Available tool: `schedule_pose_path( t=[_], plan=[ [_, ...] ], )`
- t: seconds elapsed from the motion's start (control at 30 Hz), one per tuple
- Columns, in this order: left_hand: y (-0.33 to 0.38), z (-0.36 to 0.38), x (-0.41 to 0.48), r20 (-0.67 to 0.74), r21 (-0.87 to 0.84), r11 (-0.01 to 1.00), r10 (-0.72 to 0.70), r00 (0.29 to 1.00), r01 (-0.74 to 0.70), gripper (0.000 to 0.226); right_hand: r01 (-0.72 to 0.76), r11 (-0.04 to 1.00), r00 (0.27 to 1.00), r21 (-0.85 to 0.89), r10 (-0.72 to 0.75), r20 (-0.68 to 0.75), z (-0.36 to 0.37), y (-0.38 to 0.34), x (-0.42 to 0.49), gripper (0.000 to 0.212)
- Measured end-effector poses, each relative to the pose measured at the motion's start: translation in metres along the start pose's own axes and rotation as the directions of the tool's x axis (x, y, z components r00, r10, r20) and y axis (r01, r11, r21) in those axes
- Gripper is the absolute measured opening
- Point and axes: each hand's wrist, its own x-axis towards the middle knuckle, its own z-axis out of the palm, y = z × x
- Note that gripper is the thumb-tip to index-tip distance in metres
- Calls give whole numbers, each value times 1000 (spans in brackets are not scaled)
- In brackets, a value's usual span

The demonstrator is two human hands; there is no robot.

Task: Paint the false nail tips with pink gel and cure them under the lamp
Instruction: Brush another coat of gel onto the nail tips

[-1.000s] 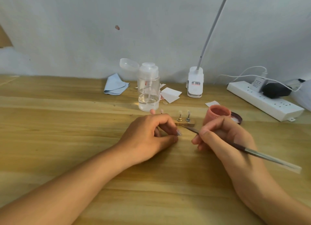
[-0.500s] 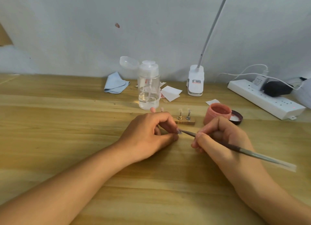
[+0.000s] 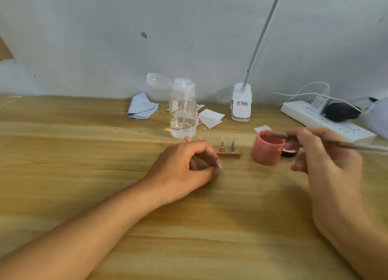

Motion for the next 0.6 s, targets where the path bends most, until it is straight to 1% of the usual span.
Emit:
schedule_pose_path(
  t=[0.07, 0.2, 0.43, 0.6],
  plan=[
    [1, 0, 0, 0, 4, 1000, 6, 1000, -6, 20, -113, 994, 992, -11, 112, -62, -4, 8, 7, 25],
    [1, 0, -1, 1, 17, 1000, 12, 1000, -12, 19, -187, 980, 981, -63, 184, -62, -1, 15, 9, 16],
    [2, -1, -2, 6, 34, 999, 20, 1000, -20, 19, -168, 975, 986, -145, 166, -23, -2, 19, 8, 17],
    [2, 0, -2, 10, 62, 998, 25, 1000, -25, 19, -171, 976, 985, -134, 173, -3, 0, 17, 6, 17]
  ],
)
